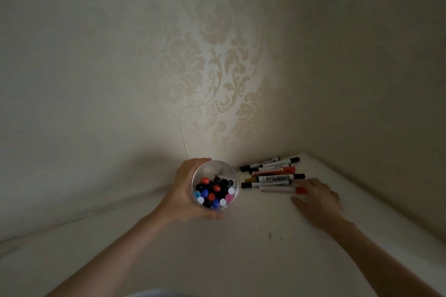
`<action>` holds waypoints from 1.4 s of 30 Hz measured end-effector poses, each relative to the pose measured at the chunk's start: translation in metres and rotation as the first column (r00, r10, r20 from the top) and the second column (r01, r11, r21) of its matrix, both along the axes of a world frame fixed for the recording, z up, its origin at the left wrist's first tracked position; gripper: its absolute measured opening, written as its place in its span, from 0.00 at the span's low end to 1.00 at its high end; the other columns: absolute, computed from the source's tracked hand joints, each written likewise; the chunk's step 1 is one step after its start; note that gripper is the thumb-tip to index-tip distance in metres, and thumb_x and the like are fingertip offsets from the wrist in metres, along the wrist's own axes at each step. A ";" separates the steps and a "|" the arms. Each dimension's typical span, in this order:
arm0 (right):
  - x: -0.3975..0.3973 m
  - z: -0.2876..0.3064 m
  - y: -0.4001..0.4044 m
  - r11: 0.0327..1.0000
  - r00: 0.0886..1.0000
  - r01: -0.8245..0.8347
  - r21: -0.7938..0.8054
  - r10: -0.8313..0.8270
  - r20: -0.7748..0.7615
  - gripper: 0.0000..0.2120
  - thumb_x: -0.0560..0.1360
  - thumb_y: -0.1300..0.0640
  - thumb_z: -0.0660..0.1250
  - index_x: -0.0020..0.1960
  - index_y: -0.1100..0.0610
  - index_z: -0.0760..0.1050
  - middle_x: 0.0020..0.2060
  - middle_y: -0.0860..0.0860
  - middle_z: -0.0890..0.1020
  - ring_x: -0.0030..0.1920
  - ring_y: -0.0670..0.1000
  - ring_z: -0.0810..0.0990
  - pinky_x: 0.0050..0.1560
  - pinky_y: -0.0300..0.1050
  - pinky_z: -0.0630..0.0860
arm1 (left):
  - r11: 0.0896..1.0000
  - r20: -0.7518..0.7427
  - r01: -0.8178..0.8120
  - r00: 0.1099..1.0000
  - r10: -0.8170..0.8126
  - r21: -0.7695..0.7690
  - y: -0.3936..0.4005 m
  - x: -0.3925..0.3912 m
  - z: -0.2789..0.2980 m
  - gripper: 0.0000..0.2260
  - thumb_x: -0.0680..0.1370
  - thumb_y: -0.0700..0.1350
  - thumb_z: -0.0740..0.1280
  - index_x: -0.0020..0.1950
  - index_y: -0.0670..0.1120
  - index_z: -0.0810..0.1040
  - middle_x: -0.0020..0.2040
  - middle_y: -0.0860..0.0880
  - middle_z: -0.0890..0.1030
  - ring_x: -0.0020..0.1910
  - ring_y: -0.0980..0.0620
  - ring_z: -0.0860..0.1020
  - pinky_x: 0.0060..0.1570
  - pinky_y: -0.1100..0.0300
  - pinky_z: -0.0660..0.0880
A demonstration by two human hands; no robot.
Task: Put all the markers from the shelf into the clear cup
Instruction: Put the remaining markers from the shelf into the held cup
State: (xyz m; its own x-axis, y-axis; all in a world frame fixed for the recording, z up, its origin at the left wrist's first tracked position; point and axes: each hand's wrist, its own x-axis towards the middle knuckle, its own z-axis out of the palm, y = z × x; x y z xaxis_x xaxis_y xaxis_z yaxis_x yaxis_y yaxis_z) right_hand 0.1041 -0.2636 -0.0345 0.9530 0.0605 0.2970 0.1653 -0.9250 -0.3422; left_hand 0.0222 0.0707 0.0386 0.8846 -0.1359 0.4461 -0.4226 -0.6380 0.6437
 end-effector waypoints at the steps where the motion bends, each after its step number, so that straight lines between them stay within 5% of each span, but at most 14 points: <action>1: 0.001 0.000 0.000 1.000 0.998 0.016 0.027 -0.017 0.058 0.24 0.70 0.45 0.68 0.65 0.47 0.71 0.60 0.51 0.74 0.59 0.56 0.75 0.56 0.52 0.71 | 1.000 -0.003 -0.002 1.000 0.002 -0.004 -0.001 0.001 0.001 0.50 0.51 0.54 0.86 0.69 0.66 0.65 0.69 0.58 0.66 0.70 0.55 0.69 0.65 0.56 0.76; 3: 0.005 0.001 -0.001 0.998 0.996 0.030 0.052 -0.034 0.085 0.30 0.68 0.42 0.70 0.68 0.47 0.68 0.63 0.53 0.71 0.61 0.56 0.73 0.57 0.54 0.71 | 0.999 -0.005 -0.015 1.000 0.015 -0.031 -0.004 0.001 0.002 0.49 0.50 0.53 0.85 0.66 0.69 0.65 0.68 0.57 0.66 0.69 0.57 0.69 0.63 0.60 0.76; 7: 0.017 0.004 0.001 0.993 0.988 -0.111 0.029 0.114 -0.101 0.37 0.71 0.37 0.65 0.75 0.41 0.53 0.76 0.47 0.57 0.73 0.51 0.60 0.69 0.56 0.63 | 0.998 -0.042 -0.006 0.999 0.003 -0.064 -0.008 0.000 0.002 0.49 0.52 0.45 0.86 0.67 0.63 0.66 0.68 0.58 0.68 0.65 0.64 0.72 0.57 0.67 0.76; 14: 0.020 0.001 0.026 0.969 0.969 -0.237 -0.076 0.241 0.046 0.23 0.71 0.42 0.68 0.65 0.45 0.73 0.61 0.53 0.75 0.56 0.57 0.75 0.53 0.53 0.73 | 0.996 -0.077 -0.003 0.997 -0.003 -0.084 -0.008 0.001 0.000 0.51 0.53 0.43 0.87 0.70 0.59 0.66 0.68 0.60 0.68 0.66 0.65 0.71 0.59 0.67 0.75; 20: 0.009 -0.004 0.036 0.941 0.952 -0.299 -0.160 0.307 0.023 0.20 0.78 0.43 0.59 0.67 0.47 0.71 0.64 0.49 0.74 0.58 0.54 0.73 0.55 0.49 0.71 | 0.994 -0.115 0.008 0.993 -0.020 -0.106 -0.003 -0.004 0.000 0.52 0.52 0.49 0.86 0.70 0.61 0.63 0.67 0.66 0.66 0.67 0.68 0.69 0.57 0.73 0.73; 25: -0.014 0.000 0.005 0.880 0.934 -0.352 -0.318 0.352 -0.060 0.22 0.81 0.45 0.51 0.74 0.48 0.58 0.65 0.49 0.68 0.59 0.49 0.69 0.57 0.42 0.69 | 0.998 -0.161 0.036 0.986 -0.044 -0.055 0.003 -0.006 0.004 0.52 0.57 0.45 0.86 0.72 0.62 0.61 0.67 0.66 0.68 0.67 0.64 0.71 0.61 0.64 0.76; 30: -0.033 0.009 -0.022 0.891 0.929 -0.371 -0.261 0.360 -0.089 0.21 0.80 0.45 0.54 0.72 0.46 0.62 0.60 0.45 0.71 0.51 0.43 0.68 0.51 0.37 0.68 | 0.999 -0.100 0.013 0.995 -0.018 -0.049 0.002 -0.013 0.002 0.48 0.58 0.45 0.85 0.71 0.61 0.63 0.67 0.63 0.71 0.68 0.60 0.73 0.64 0.59 0.76; 37: -0.076 0.003 -0.028 0.922 0.967 -0.250 -0.296 0.254 -0.025 0.24 0.79 0.42 0.47 0.75 0.43 0.55 0.63 0.47 0.70 0.57 0.49 0.70 0.54 0.42 0.68 | 0.992 -0.048 0.001 0.999 -0.008 -0.128 -0.007 -0.031 -0.004 0.47 0.58 0.44 0.86 0.72 0.57 0.65 0.69 0.58 0.72 0.68 0.57 0.73 0.65 0.56 0.77; 42: -0.089 0.003 -0.012 0.966 0.968 -0.246 -0.079 0.249 0.024 0.19 0.79 0.52 0.59 0.70 0.45 0.68 0.56 0.51 0.70 0.47 0.51 0.74 0.51 0.44 0.75 | 0.986 -0.021 -0.025 1.000 0.022 -0.165 -0.014 -0.037 -0.005 0.46 0.58 0.44 0.86 0.71 0.56 0.66 0.68 0.60 0.71 0.68 0.60 0.72 0.65 0.58 0.76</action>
